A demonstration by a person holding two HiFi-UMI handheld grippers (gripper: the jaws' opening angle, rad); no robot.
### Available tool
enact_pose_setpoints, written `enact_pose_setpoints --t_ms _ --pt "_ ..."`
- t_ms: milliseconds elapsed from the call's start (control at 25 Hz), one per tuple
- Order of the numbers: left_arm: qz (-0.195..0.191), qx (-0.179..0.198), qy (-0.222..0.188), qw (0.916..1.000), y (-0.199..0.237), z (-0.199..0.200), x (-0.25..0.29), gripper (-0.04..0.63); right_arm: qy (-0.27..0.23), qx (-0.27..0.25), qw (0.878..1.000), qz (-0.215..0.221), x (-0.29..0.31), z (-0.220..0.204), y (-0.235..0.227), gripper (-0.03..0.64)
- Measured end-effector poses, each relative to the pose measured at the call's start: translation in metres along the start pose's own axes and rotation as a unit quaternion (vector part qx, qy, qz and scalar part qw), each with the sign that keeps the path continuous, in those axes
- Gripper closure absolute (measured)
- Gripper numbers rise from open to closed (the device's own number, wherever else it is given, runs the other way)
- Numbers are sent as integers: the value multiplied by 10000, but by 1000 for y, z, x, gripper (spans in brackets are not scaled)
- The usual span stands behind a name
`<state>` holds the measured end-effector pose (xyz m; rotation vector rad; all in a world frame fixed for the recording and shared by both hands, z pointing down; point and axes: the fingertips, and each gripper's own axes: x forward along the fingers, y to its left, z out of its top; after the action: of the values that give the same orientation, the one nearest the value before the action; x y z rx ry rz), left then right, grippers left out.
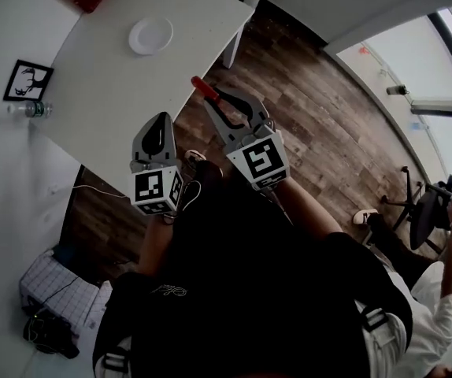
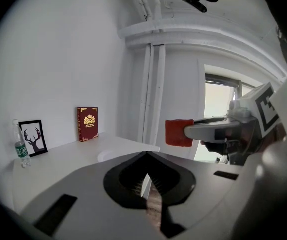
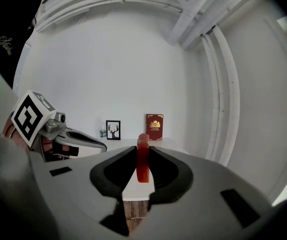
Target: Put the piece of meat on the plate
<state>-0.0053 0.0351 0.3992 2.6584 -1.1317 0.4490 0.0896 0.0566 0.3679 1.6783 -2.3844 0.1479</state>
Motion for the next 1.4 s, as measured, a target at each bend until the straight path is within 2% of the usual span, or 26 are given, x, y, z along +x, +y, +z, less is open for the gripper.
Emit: enact_pose_setpoints --t_ms 360,520,720,920,1120,1280,1400 --pt "57 -208 75 9997 62 -7 -1 592 195 -134 9994 264 65 4 32 523" --pt "-160 -162 92 9997 76 -7 2 592 441 -374 9980 261 85 2 37 525" --pt "-492 -85 163 9986 86 -11 6 592 1032 -1088 9886 116 102 -6 35 525" --pt "-647 -146 215 9976 95 -15 15 592 1322 -1264 9830 133 111 -8 34 524" --pt "-659 -209 258 9973 97 -13 27 592 1580 -1931 9680 274 123 -12 31 524" --pt "-561 -315 384 9972 103 -17 45 593 1867 -2590 9469 371 141 -23 20 524" --pt "-382 -453 479 9971 111 -19 62 592 1993 -2972 9318 616 159 -38 9 524"
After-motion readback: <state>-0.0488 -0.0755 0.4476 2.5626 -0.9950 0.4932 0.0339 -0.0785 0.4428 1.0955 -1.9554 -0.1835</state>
